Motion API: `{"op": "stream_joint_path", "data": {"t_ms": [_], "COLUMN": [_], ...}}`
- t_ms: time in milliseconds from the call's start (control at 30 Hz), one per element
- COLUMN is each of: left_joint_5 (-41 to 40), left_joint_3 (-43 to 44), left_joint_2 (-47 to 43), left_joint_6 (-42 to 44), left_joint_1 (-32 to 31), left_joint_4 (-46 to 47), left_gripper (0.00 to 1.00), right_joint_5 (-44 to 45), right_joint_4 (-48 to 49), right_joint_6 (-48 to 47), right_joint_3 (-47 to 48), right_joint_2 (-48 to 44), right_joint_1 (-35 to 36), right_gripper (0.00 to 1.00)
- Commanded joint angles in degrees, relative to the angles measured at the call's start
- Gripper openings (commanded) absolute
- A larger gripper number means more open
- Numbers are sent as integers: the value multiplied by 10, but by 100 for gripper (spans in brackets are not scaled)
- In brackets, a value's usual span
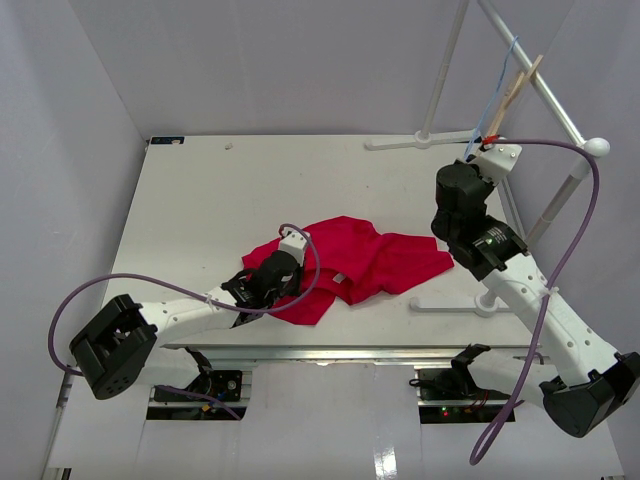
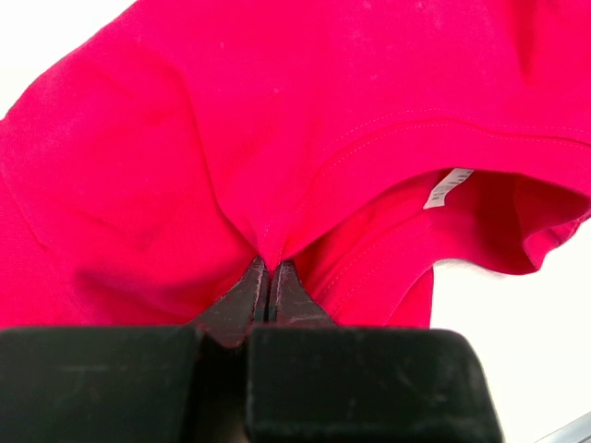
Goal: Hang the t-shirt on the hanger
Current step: Pick up the hanger from the clothesline.
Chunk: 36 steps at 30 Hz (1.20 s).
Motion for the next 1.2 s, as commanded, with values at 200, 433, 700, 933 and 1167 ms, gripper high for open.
{"op": "stream_joint_path", "data": {"t_ms": [200, 433, 700, 933, 1167], "left_joint_5": [-15, -15, -16, -17, -23], "left_joint_3": [17, 17, 17, 16, 17], "left_joint_2": [0, 1, -1, 2, 3], "left_joint_6": [3, 2, 2, -1, -2], "left_joint_1": [-3, -3, -3, -3, -3], "left_joint_4": [0, -1, -2, -2, -2], "left_gripper": [0, 0, 0, 0, 0], "right_joint_5": [30, 20, -18, -45, -75], "right_joint_4": [132, 132, 67, -91, -127], "right_joint_6": [-141, -207, -183, -68, -22], "right_joint_3": [-40, 25, 33, 14, -55], "right_joint_2": [-20, 8, 2, -18, -59], "right_joint_1": [15, 16, 17, 21, 41], "right_gripper": [8, 8, 8, 8, 8]}}
